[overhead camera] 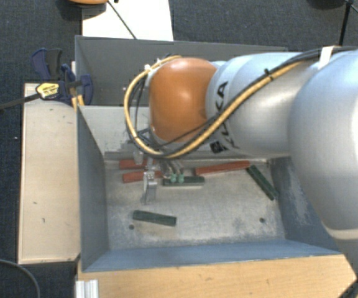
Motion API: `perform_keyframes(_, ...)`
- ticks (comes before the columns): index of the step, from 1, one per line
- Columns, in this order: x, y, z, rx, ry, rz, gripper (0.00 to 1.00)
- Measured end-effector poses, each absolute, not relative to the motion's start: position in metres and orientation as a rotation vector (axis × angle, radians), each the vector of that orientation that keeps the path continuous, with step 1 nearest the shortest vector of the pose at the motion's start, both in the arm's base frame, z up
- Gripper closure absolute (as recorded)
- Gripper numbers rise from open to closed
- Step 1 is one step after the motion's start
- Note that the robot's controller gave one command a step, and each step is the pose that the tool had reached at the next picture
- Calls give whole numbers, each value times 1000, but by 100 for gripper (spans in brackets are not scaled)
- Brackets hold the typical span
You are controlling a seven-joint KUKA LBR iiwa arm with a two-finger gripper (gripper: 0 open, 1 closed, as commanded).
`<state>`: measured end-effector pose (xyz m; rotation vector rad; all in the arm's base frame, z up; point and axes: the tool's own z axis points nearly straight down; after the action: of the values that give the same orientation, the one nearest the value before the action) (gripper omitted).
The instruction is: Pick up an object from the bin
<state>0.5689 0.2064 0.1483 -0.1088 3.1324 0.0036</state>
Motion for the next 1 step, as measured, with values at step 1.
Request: perform_keyframes(1, 579, 212, 82, -147, 3133, 3, 0)
